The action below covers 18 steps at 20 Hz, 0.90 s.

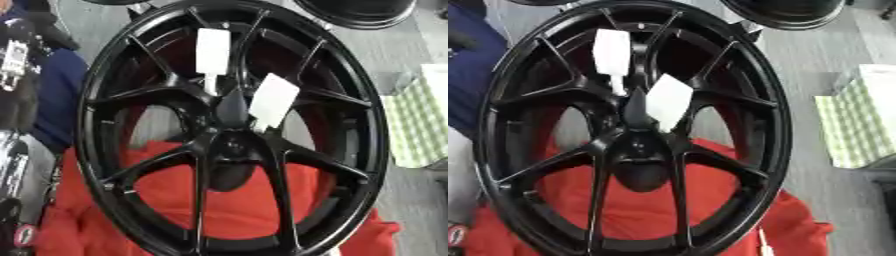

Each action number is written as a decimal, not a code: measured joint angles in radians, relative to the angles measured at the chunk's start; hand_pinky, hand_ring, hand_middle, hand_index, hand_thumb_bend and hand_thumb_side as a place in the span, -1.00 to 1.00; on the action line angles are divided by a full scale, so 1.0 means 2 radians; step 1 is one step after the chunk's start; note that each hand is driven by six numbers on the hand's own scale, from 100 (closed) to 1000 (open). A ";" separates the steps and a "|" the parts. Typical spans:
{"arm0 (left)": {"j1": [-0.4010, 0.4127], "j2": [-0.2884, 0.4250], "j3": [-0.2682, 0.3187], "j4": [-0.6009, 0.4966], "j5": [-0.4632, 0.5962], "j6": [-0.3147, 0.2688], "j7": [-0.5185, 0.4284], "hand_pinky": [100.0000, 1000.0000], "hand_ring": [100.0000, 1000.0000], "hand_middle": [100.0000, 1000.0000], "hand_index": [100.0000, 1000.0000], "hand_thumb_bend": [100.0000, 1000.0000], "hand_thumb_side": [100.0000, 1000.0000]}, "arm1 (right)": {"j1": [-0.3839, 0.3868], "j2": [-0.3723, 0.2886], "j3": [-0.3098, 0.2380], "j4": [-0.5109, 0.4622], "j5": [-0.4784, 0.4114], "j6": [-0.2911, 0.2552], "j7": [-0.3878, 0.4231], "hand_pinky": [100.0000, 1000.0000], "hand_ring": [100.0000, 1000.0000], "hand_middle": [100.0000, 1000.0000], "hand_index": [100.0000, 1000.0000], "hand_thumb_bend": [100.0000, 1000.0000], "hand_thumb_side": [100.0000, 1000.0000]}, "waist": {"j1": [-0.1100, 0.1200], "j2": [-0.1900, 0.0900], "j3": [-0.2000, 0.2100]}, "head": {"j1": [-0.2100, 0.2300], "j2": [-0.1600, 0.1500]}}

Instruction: Pull the pin out of the wheel hub.

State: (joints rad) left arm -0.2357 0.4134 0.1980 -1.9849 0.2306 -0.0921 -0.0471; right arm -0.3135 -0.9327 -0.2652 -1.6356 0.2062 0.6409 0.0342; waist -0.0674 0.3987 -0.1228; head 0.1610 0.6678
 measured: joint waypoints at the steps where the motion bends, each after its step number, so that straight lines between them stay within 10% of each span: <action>1: 0.000 0.000 0.001 0.000 0.000 0.000 0.001 0.66 0.14 -0.02 0.41 -1.00 0.20 | 0.006 0.006 -0.005 0.003 -0.003 -0.002 -0.005 0.28 0.76 0.55 0.72 -1.00 -0.54 | 0.001 0.000 -0.001 | 0.000 0.000; 3: 0.000 0.000 0.002 0.000 -0.001 -0.001 0.001 0.66 0.14 -0.02 0.41 -1.00 0.20 | 0.012 0.016 -0.012 0.006 -0.008 -0.009 -0.016 0.29 0.85 0.64 0.80 -1.00 0.08 | 0.002 0.000 -0.001 | 0.001 0.000; 5: 0.000 0.000 0.002 0.000 -0.001 -0.001 0.002 0.66 0.14 -0.02 0.41 -1.00 0.20 | 0.015 0.023 -0.018 0.010 -0.010 -0.018 -0.032 0.28 0.87 0.69 0.82 -1.00 0.28 | 0.002 -0.001 -0.001 | 0.001 0.000; 12: 0.000 0.000 0.002 0.000 -0.001 -0.001 0.002 0.65 0.14 -0.02 0.41 -1.00 0.20 | 0.014 0.031 -0.025 0.013 -0.012 -0.039 -0.082 0.13 0.76 0.54 0.74 -1.00 -0.13 | 0.002 -0.004 0.000 | 0.002 0.002; 18: 0.000 0.000 0.002 0.000 -0.001 -0.001 0.001 0.65 0.14 -0.02 0.41 -1.00 0.19 | -0.009 0.035 -0.022 -0.022 -0.056 -0.037 -0.189 -0.27 0.30 -0.03 0.36 -1.00 0.10 | 0.001 -0.005 0.002 | 0.000 0.002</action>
State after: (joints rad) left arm -0.2361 0.4132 0.2013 -1.9849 0.2293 -0.0939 -0.0442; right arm -0.3310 -0.8628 -0.3084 -1.6800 0.0934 0.5660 -0.3435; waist -0.0648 0.3895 -0.1191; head 0.1610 0.6713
